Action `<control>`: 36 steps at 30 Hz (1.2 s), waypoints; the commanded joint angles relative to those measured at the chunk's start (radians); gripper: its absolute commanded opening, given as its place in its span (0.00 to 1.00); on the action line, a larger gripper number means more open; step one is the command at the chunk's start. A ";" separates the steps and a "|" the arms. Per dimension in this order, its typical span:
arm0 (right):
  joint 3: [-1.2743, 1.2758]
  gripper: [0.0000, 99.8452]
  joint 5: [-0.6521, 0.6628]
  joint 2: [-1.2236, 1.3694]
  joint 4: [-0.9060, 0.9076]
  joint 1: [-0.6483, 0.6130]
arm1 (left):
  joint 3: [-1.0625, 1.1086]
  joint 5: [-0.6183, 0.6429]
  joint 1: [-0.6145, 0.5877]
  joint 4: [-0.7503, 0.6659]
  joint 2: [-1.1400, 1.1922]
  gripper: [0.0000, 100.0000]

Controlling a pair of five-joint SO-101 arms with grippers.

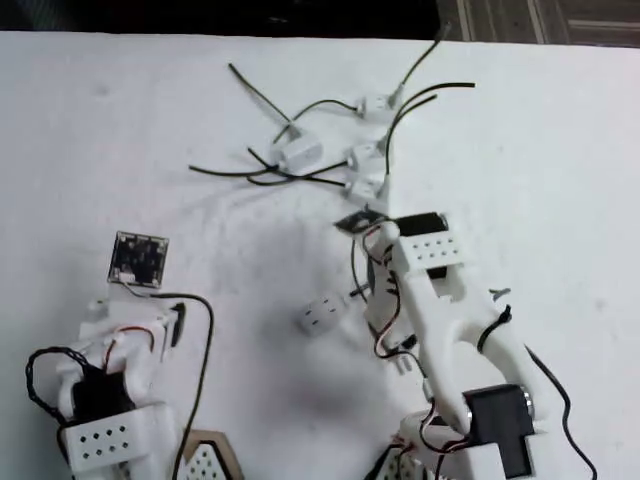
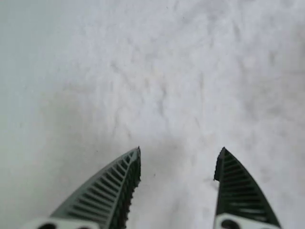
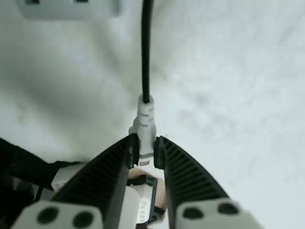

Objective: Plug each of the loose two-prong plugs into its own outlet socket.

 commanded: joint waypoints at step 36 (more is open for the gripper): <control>0.118 0.03 0.333 -0.033 -0.461 0.110 | 0.008 -0.011 -0.008 -0.017 -0.010 0.26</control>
